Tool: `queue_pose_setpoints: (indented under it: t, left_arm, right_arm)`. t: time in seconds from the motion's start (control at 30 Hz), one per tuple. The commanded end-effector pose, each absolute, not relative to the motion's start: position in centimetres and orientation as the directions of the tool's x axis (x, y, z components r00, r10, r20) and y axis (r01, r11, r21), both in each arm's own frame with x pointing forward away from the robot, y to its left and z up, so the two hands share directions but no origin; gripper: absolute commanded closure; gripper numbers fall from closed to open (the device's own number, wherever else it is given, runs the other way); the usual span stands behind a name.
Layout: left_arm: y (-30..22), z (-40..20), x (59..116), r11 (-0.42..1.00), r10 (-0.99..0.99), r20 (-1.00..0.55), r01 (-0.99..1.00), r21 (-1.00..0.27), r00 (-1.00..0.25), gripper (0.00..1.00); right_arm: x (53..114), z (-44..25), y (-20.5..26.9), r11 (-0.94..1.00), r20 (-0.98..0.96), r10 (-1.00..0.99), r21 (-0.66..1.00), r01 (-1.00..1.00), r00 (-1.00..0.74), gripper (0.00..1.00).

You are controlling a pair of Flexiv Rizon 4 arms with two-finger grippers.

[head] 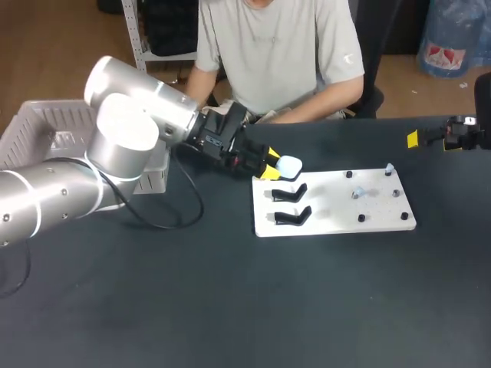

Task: Pick up each earbud case from the left stands, insert the matching earbuds, close the lid, and place the case in the box.

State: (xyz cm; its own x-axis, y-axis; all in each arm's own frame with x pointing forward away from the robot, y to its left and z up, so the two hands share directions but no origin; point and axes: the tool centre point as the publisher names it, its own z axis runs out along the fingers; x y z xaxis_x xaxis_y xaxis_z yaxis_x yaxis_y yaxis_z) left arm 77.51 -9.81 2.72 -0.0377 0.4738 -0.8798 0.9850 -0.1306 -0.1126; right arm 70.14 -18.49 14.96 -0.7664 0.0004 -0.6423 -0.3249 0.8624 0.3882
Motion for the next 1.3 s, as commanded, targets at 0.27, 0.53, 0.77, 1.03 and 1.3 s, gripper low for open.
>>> queue_pose_setpoints:
  t: [0.27, 0.53, 0.77, 1.03, 1.3]
  left_arm:
    - [-10.6, 1.9, 77.8, -0.138, 0.472, -0.881, 0.985, -0.103, -0.026, 0.57]
    - [-10.9, 1.9, 78.0, -0.124, 0.46, -0.887, 0.988, -0.088, -0.022, 0.57]
    - [-11.0, 1.6, 78.1, -0.113, 0.459, -0.888, 0.99, -0.09, -0.028, 0.59]
    - [-11.2, 1.6, 78.0, -0.112, 0.457, -0.889, 0.989, -0.092, -0.031, 0.6]
    - [-11.5, 1.4, 77.9, -0.108, 0.457, -0.889, 0.99, -0.086, -0.028, 0.78]
  right_arm:
    - [70.1, 14.9, -18.5, 0.863, -0.643, 0.0, 0.387, -0.325, -0.766, 0.0]
    - [70.1, 14.9, -18.5, 0.863, -0.643, 0.0, 0.387, -0.325, -0.766, 0.0]
    - [70.1, 14.9, -18.5, 0.863, -0.643, 0.0, 0.387, -0.325, -0.766, 0.0]
    - [70.1, 14.9, -18.5, 0.863, -0.643, 0.0, 0.387, -0.325, -0.766, 0.0]
    - [70.1, 14.9, -18.5, 0.863, -0.643, 0.0, 0.387, -0.325, -0.766, 0.0]
